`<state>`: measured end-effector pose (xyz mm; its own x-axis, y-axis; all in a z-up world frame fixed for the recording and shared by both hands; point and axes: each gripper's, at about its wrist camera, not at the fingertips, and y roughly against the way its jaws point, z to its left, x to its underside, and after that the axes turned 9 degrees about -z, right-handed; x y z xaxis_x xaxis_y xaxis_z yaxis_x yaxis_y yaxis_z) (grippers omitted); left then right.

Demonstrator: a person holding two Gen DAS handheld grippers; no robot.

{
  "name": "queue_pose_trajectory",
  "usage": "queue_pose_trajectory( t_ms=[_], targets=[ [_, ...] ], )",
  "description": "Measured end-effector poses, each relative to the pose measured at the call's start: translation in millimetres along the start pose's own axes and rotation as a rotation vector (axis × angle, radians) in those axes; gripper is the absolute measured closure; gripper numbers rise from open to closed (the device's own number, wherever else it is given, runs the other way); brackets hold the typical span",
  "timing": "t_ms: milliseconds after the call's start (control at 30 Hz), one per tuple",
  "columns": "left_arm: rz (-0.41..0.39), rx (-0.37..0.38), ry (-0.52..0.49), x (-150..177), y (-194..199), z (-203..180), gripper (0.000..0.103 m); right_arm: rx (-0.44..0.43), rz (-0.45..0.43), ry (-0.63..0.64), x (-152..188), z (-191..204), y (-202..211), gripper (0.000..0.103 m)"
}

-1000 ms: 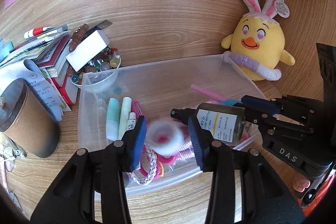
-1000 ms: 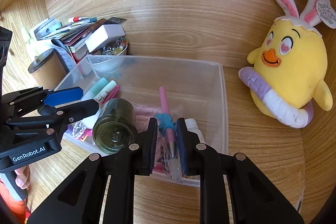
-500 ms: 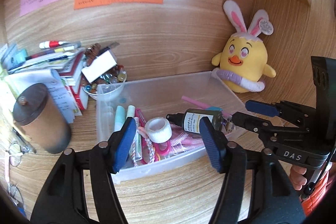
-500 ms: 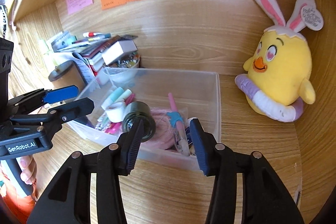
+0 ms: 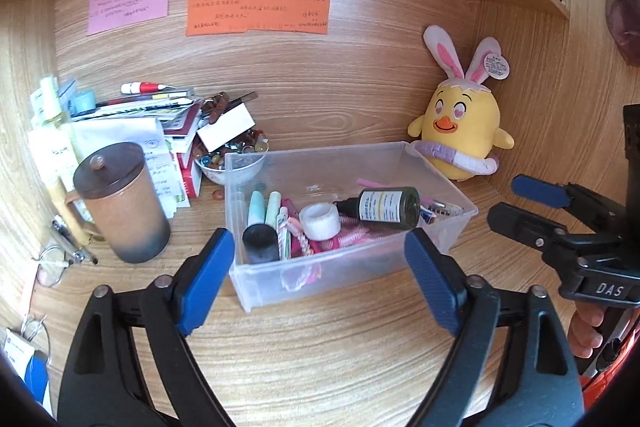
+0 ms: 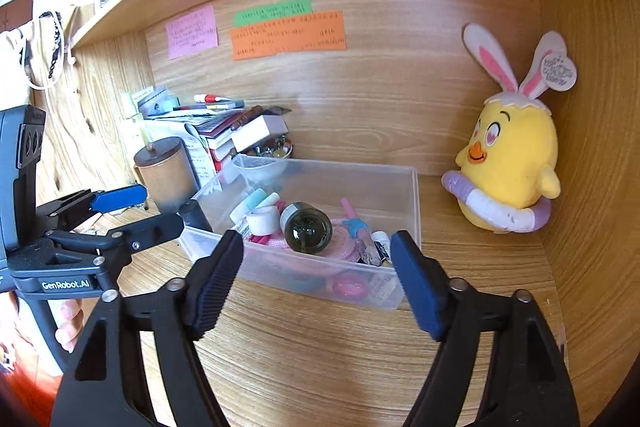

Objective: Organize objects

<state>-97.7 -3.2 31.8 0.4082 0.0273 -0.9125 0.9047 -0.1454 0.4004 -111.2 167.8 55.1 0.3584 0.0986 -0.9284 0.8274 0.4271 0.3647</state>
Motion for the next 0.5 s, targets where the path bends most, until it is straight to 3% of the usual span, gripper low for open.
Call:
queue_pose_trajectory(
  t_ms=[133,500],
  targets=[
    [-0.003,0.004,0.009,8.0,7.5,-0.7,0.007,0.014,-0.013,0.020,7.2,8.8,7.8,0.021],
    [0.009,-0.011,-0.019,22.5,10.1,-9.7,0.006,0.022,0.009,0.021,20.4,13.1,6.3,0.021]
  ],
)
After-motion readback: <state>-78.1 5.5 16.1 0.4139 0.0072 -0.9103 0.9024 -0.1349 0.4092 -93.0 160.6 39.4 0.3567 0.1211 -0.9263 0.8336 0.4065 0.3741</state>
